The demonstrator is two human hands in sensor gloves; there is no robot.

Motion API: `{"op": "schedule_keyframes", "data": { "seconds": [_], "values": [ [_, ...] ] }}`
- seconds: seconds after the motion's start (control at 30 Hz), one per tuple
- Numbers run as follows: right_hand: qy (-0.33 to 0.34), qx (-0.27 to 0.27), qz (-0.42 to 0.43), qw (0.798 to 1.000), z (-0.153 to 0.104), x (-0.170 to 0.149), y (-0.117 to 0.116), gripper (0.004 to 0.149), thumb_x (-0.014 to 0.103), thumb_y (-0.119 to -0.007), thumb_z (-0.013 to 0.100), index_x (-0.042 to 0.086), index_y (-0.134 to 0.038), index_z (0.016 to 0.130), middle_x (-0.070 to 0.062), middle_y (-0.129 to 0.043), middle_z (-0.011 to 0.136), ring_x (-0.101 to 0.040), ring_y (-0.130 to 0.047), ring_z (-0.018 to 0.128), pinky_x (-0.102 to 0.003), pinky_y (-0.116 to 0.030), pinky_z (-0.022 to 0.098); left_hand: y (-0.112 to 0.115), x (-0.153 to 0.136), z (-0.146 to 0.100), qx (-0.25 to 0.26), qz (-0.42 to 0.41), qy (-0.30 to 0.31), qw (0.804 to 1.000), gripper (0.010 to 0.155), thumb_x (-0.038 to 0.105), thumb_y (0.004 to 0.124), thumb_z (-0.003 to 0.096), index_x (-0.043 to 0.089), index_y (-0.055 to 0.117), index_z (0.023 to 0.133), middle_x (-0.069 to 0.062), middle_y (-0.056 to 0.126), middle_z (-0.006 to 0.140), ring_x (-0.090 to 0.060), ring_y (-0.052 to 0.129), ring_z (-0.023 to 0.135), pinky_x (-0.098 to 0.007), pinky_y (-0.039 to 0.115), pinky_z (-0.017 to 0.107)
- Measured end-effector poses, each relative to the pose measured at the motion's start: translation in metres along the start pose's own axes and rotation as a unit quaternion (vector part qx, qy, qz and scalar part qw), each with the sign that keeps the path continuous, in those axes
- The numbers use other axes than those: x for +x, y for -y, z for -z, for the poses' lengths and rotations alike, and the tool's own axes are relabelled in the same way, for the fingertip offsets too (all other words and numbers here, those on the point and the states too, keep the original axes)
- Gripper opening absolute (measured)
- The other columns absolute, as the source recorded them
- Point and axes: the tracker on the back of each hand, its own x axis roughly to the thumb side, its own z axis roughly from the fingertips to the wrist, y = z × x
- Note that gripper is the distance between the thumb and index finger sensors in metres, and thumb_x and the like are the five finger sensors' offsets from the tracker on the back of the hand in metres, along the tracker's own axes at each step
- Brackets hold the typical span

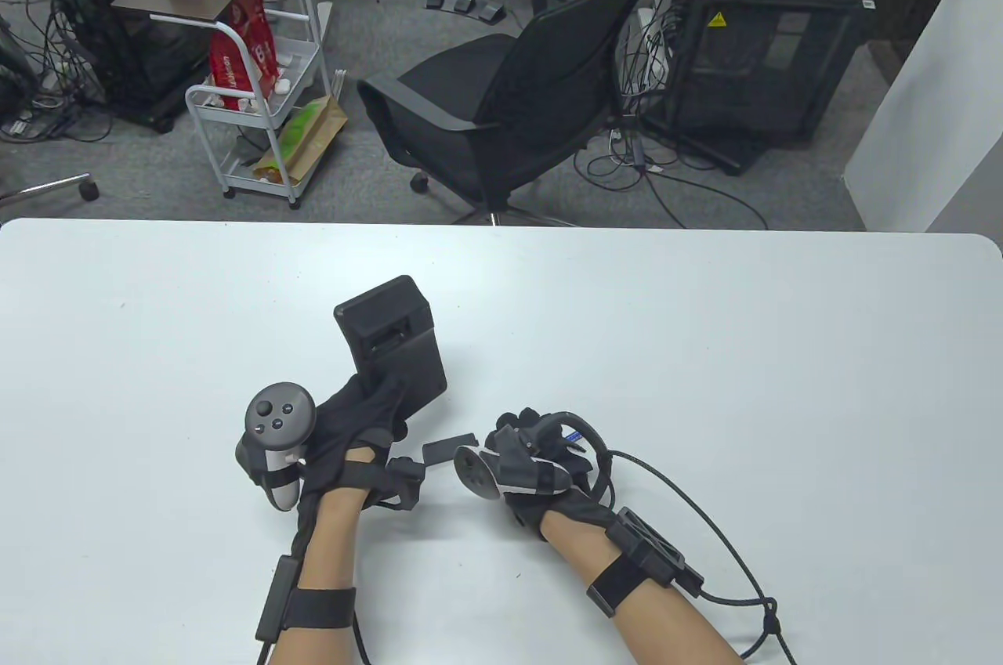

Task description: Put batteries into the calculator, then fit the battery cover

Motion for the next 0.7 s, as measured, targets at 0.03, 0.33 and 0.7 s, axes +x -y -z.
{"op": "schedule_keyframes", "data": {
  "seconds": [0.03,0.33,0.7],
  "values": [
    [0.0,0.005,-0.002,1.0,0.001,0.001,-0.001,0.044,0.025,-0.094,0.043,0.011,-0.086,0.084,-0.018,-0.079,0.085,-0.043,-0.086,0.064,-0.055,-0.075,0.045,0.0,0.0,0.0,0.002,-0.001,-0.002,1.0,0.06,0.055,0.086,0.0362,0.013,0.091,0.079,-0.014,0.098,0.07,-0.026,0.11,0.033,-0.045,0.087,0.033],
    [0.034,-0.011,-0.028,0.999,-0.001,-0.002,0.0,0.044,0.032,-0.095,0.041,0.011,-0.088,0.078,-0.017,-0.085,0.079,-0.038,-0.091,0.057,-0.052,-0.079,0.041,-0.001,-0.001,0.0,0.0,-0.004,-0.004,1.0,0.06,0.055,0.085,0.0362,0.013,0.091,0.079,-0.014,0.098,0.07,-0.026,0.11,0.033,-0.045,0.087,0.033],
    [0.01,-0.127,0.089,0.988,-0.042,-0.044,0.031,0.046,0.037,-0.095,0.038,0.014,-0.086,0.076,-0.015,-0.101,0.064,-0.031,-0.105,0.041,-0.048,-0.088,0.031,0.007,0.009,-0.004,-0.013,0.012,0.017,1.0,0.06,0.055,0.085,0.0365,0.013,0.091,0.079,-0.014,0.098,0.07,-0.026,0.11,0.032,-0.045,0.087,0.032]
  ]
}}
